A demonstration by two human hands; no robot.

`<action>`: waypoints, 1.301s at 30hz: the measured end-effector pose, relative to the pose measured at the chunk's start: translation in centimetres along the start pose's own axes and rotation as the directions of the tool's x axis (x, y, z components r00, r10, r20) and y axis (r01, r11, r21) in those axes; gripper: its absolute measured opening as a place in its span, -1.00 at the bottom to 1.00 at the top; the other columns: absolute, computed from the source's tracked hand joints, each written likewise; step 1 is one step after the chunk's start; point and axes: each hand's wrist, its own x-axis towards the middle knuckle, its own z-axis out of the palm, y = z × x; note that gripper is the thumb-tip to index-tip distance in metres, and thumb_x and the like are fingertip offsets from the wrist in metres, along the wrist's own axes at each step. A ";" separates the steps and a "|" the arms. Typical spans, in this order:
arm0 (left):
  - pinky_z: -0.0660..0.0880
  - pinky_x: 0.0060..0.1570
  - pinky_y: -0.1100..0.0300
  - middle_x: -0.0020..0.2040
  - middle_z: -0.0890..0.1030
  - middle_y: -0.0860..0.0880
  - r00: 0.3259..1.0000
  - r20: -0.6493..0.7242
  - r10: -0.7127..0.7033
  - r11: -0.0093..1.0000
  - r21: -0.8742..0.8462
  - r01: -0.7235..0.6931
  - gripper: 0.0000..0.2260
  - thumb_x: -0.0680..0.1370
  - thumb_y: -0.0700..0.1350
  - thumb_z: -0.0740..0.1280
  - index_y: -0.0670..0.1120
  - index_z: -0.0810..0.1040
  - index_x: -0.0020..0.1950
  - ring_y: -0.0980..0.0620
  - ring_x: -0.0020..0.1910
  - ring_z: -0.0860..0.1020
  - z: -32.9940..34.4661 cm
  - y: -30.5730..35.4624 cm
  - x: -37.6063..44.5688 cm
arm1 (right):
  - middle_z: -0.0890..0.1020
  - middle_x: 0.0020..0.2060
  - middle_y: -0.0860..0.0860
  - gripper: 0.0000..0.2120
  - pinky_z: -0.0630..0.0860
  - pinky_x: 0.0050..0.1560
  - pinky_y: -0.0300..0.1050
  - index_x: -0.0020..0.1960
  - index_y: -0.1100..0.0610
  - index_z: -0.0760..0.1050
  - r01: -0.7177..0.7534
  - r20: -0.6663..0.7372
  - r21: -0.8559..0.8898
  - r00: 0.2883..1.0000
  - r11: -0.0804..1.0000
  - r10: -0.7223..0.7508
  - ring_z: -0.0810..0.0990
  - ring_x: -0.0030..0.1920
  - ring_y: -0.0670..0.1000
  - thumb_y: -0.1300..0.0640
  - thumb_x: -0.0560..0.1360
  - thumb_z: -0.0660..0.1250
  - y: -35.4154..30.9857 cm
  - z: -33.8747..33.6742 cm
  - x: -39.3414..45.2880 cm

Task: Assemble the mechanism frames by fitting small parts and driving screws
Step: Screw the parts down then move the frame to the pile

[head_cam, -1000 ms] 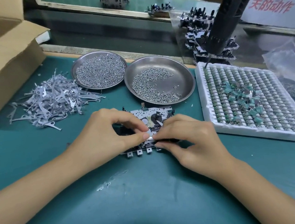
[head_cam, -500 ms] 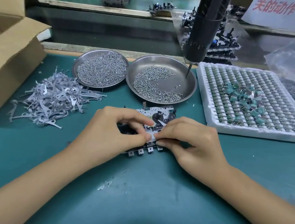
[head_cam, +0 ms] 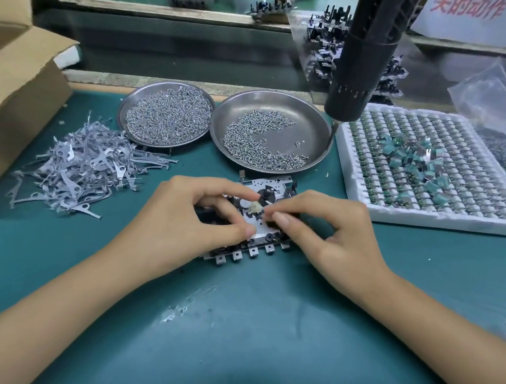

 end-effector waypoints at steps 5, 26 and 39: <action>0.50 -0.21 0.39 -0.28 0.69 0.10 1.000 -0.003 0.011 1.000 0.009 -0.011 -0.75 0.34 -0.08 0.54 0.14 0.64 -0.02 0.25 -0.35 0.57 0.1 0.2 -0.1 | 0.70 -0.18 -0.06 -0.85 0.55 -0.02 -0.23 -0.03 0.05 0.63 -0.092 -0.029 0.084 0.995 0.992 0.095 0.66 -0.11 -0.14 0.22 0.47 0.35 -0.3 0.1 0.3; 0.43 -0.36 0.38 -0.41 0.64 0.01 0.999 0.045 -0.001 0.998 -0.068 0.005 -0.79 0.38 -0.24 0.51 0.08 0.67 -0.14 0.18 -0.41 0.50 0.3 -0.1 0.4 | 0.60 -0.21 0.15 -0.95 0.51 -0.28 0.04 -0.23 0.34 0.57 0.281 0.070 -0.424 0.958 0.861 -0.278 0.55 -0.24 0.19 0.39 0.41 0.36 0.2 1.4 -0.9; 0.43 -0.37 0.40 -0.35 0.67 -0.01 0.998 0.038 0.043 0.998 -0.046 -0.041 -0.70 0.32 -0.15 0.53 0.07 0.64 0.02 0.21 -0.45 0.49 0.0 0.1 0.3 | 0.61 -0.26 0.09 -0.91 0.47 -0.20 -0.16 -0.22 0.28 0.61 0.061 -0.049 -0.055 0.997 0.997 -0.064 0.55 -0.23 0.04 0.29 0.45 0.38 0.1 0.5 -0.1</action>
